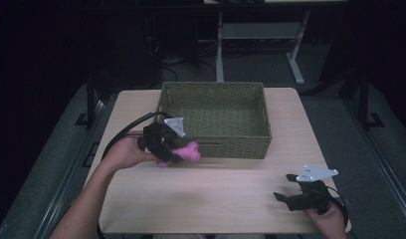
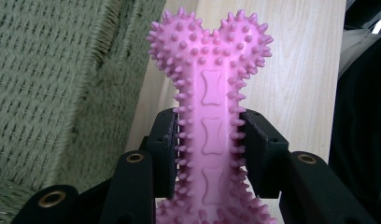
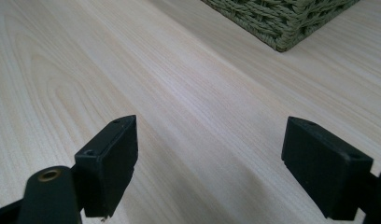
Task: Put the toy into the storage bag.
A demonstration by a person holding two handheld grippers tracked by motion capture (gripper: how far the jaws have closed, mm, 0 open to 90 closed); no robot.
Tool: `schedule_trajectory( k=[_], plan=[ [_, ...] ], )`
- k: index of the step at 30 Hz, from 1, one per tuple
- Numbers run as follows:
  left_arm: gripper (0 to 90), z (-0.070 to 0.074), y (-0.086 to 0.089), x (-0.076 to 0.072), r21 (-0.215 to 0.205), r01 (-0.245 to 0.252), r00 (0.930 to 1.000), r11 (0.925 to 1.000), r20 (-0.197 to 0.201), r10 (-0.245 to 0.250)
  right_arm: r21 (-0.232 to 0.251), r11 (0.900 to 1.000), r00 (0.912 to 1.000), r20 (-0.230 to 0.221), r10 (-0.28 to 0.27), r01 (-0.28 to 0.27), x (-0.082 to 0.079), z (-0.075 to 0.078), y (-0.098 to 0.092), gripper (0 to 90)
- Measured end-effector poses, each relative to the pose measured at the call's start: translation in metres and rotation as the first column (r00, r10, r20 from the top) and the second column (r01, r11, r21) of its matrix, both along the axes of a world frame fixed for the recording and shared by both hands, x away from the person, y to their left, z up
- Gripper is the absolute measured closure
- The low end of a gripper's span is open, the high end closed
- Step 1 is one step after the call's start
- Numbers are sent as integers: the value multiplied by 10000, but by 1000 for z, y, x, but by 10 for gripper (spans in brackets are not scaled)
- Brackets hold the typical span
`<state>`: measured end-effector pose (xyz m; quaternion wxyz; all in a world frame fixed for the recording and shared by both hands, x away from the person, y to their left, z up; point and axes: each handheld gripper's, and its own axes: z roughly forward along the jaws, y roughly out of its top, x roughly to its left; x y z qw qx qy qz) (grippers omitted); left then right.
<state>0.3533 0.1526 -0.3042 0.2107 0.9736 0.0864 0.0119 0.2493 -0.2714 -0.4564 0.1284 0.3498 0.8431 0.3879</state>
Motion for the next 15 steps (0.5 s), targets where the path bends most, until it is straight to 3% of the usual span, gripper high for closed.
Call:
schedule_trajectory(
  k=[10, 15],
  plan=[
    [591, 9, 0, 16, -240, -37, 9998, 9997, -198, 33, 23, 10000, 10000, 7, -3, 3, 1, 0, -3, 182],
    [591, 11, -3, 22, -152, 19, 9999, 9999, -171, -22, 140, 9999, 10000, -40, -60, 61, 0, 1, -4, 182]
  ],
)
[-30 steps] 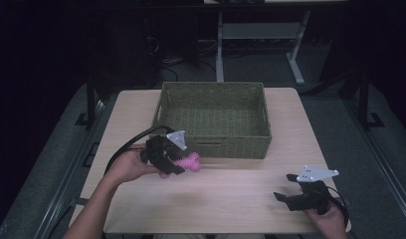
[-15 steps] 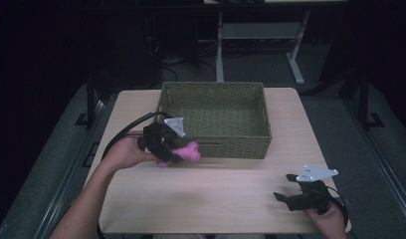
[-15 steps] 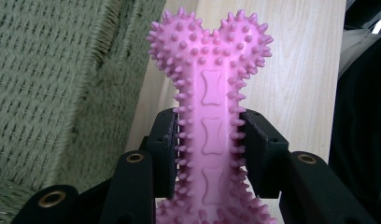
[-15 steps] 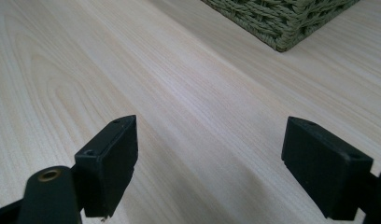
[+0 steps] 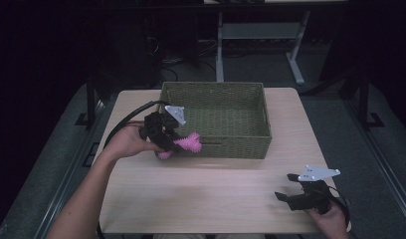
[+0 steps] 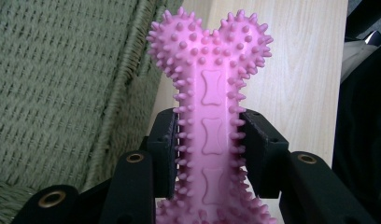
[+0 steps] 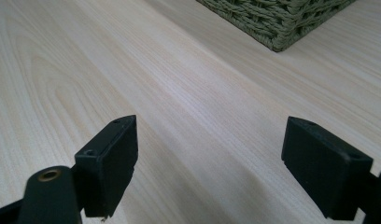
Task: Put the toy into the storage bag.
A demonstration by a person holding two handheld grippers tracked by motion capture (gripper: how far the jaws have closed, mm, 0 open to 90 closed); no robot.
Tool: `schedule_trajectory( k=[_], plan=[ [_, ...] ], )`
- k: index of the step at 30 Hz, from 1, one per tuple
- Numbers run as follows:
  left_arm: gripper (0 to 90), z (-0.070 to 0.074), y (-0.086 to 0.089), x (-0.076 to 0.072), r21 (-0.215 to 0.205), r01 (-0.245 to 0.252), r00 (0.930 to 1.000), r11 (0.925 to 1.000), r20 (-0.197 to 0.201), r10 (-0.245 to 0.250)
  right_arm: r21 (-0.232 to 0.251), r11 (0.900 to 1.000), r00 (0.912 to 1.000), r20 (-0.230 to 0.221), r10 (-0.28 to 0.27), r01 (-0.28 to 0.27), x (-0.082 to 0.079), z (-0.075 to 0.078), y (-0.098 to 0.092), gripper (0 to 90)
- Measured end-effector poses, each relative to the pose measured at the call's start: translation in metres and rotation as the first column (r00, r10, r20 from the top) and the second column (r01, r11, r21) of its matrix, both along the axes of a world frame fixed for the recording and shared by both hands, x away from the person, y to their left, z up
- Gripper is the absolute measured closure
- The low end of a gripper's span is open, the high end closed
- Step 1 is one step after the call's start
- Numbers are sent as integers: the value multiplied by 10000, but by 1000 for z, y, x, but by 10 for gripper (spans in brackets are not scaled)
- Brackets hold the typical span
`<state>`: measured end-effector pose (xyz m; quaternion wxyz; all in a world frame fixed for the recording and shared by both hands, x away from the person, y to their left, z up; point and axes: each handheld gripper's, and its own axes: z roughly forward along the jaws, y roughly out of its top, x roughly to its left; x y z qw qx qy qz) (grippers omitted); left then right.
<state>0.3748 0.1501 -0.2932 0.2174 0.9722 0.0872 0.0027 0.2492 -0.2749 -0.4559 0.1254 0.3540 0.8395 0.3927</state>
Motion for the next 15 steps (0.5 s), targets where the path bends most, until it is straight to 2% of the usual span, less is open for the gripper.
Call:
schedule_trajectory(
  k=[15],
  plan=[
    [591, 17, -8, 19, -87, 3, 10000, 10000, 52, -2, 59, 10000, 10000, 51, 23, -24, 0, 1, -2, 182]
  ],
)
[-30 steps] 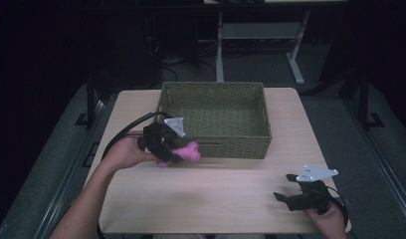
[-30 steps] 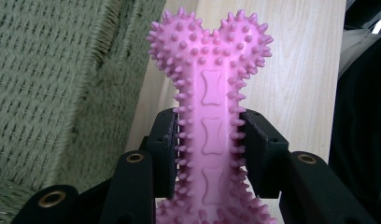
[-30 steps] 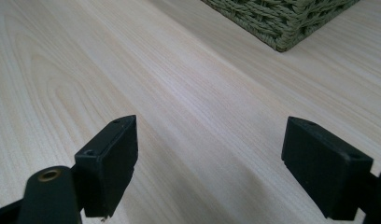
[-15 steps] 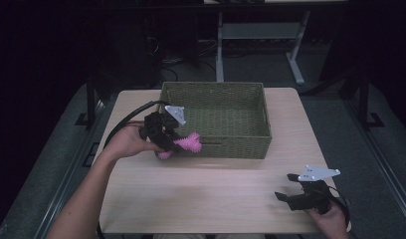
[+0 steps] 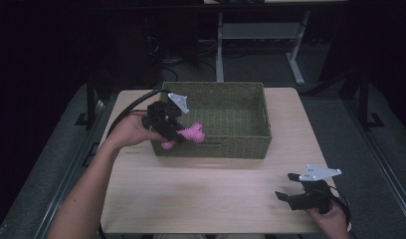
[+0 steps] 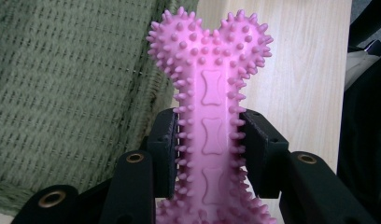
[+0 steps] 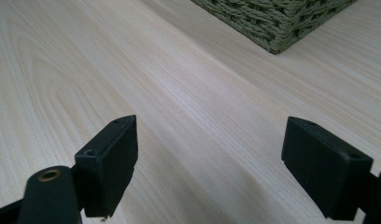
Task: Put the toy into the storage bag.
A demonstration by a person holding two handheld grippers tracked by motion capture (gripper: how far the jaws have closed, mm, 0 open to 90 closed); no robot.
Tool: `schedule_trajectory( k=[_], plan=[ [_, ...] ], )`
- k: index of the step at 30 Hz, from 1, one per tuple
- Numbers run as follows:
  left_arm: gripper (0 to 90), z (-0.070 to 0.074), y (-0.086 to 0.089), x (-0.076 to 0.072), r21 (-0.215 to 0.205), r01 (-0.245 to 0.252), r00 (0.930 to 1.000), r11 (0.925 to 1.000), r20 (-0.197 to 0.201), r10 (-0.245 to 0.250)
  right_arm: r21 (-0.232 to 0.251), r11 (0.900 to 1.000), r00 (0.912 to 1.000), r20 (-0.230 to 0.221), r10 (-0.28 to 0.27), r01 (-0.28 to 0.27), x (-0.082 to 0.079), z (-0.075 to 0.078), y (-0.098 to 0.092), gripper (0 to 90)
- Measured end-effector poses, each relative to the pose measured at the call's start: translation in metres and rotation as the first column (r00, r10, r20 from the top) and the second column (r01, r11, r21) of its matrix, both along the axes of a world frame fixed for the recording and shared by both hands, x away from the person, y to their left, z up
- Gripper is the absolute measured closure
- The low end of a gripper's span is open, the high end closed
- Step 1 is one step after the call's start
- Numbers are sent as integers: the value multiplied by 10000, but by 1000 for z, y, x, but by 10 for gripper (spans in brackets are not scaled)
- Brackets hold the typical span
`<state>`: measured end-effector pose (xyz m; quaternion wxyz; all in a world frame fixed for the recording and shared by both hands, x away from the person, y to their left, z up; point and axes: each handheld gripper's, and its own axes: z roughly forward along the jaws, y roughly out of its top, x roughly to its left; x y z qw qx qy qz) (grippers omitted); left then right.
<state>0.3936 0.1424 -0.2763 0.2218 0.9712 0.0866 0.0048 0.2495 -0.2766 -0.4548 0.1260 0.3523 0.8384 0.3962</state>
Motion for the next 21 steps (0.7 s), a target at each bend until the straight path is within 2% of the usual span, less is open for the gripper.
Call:
schedule_trajectory(
  k=[3, 9, 21],
  plan=[
    [591, 4, -2, 3, 126, 114, 9999, 9999, 59, -115, -19, 10000, 10000, 3, 6, -6, 0, 0, 0, 181],
    [591, 7, -3, 13, 124, -16, 10000, 9999, -10, 16, -56, 10000, 10000, 41, 81, -81, 0, 0, 1, 181],
    [591, 1, -4, 35, 138, -229, 9994, 9996, -247, 232, -139, 9998, 9999, 61, 150, -149, 0, 1, 2, 182]
  ],
)
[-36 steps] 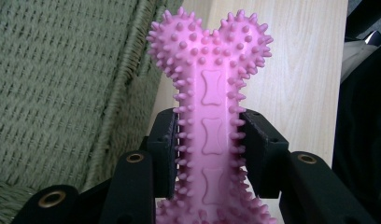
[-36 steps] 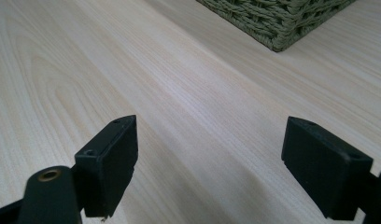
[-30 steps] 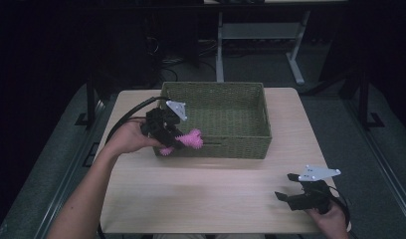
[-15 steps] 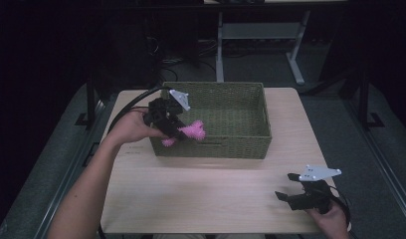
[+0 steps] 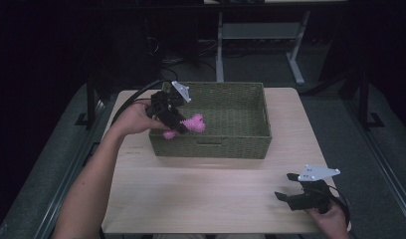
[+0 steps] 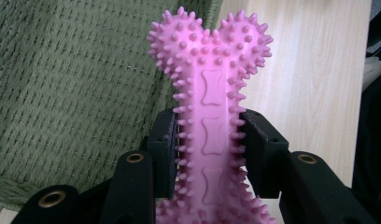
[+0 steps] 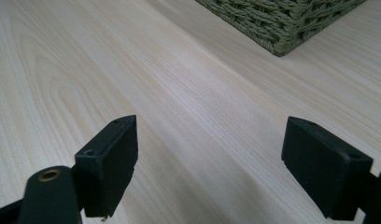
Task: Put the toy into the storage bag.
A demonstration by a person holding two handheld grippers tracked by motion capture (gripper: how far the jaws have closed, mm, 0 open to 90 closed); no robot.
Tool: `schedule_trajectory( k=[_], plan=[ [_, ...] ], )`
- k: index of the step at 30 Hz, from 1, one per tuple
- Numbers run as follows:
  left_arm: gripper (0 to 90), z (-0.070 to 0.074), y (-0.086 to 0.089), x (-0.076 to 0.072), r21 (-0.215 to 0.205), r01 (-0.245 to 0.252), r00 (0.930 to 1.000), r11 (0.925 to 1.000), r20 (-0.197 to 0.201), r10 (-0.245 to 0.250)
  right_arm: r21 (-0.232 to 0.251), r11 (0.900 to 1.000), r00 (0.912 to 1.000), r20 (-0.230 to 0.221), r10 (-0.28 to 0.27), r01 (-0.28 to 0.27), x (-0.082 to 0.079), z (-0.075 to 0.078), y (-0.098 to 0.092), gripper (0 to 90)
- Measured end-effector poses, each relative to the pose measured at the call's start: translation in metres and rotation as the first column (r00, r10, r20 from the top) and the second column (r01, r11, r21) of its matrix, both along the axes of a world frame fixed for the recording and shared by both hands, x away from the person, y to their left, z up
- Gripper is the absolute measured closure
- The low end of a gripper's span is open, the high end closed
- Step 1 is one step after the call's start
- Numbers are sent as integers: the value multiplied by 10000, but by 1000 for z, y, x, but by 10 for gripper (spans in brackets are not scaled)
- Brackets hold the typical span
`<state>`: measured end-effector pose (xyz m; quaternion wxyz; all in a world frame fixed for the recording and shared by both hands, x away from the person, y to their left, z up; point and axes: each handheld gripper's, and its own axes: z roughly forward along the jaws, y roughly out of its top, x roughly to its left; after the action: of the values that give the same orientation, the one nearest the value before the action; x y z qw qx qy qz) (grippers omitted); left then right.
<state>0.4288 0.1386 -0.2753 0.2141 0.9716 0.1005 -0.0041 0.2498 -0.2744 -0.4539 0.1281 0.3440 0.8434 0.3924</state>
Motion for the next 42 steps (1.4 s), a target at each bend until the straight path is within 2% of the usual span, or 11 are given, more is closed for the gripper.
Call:
schedule_trajectory(
  k=[7, 16, 27, 33, 38, 42],
  plan=[
    [590, -6, 2, 17, 38, -172, 9997, 9998, -166, 172, -12, 10000, 10000, 5, 26, -26, 0, 0, 0, 182],
    [590, -15, 3, 29, 65, -253, 9992, 9997, -320, 255, -82, 9999, 10000, -19, 79, -79, 0, 0, 1, 181],
    [590, -23, 0, 38, -115, -321, 9988, 9994, -383, 316, -43, 10000, 10000, -89, 34, -35, 0, -1, 0, 181],
    [590, -32, -1, 45, 52, -462, 9971, 9989, -596, 465, -72, 10000, 10000, -83, 18, -19, -1, -1, -1, 181],
    [590, -34, -3, 50, -71, -440, 9976, 9990, -541, 436, -9, 10000, 9999, -119, 2, -2, -1, -1, -1, 182],
    [590, -37, -4, 52, 11, -482, 9969, 9988, -627, 482, -15, 10000, 9999, -117, -1, 1, -1, -1, -1, 181]
  ],
)
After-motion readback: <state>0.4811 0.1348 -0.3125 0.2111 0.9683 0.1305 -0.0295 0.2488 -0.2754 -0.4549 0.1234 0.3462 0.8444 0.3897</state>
